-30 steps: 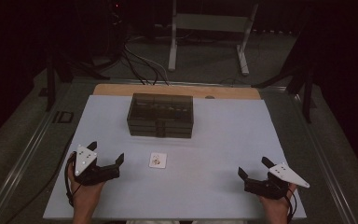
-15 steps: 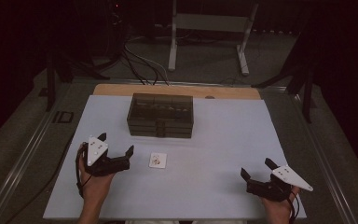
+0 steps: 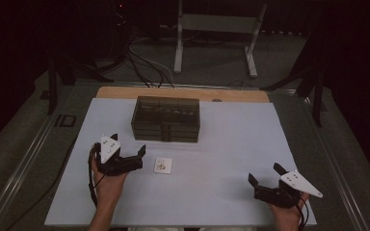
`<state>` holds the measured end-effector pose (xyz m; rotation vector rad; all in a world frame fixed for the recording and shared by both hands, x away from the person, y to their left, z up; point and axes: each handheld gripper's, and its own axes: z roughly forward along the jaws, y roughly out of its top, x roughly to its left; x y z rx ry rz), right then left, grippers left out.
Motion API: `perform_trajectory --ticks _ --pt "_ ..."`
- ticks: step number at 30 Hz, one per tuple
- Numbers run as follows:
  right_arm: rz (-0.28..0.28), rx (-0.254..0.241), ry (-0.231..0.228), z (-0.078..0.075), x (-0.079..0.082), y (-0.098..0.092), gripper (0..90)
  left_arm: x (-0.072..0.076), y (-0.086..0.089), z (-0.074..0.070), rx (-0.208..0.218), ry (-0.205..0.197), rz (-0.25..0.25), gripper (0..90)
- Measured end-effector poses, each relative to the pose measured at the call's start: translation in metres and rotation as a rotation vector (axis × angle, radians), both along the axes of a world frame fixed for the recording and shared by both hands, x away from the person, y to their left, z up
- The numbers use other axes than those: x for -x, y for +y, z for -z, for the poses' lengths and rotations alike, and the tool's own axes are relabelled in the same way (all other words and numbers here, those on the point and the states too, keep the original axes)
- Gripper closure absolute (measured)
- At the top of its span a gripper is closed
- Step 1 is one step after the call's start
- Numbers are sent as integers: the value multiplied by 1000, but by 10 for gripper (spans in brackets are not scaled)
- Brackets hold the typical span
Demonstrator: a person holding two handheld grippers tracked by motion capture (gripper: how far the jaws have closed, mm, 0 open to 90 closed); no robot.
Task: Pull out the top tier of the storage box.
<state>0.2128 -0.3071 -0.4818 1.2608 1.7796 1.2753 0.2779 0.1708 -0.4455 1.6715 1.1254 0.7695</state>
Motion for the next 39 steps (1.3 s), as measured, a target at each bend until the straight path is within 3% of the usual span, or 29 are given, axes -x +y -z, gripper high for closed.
perform_trajectory --ticks 15,39 --pt "-2 5 1 1 1 1 0 -9 -9 3 24 14 -9 11" --pt "3 2 -7 0 3 2 0 -24 -31 8 15 41 6 11"
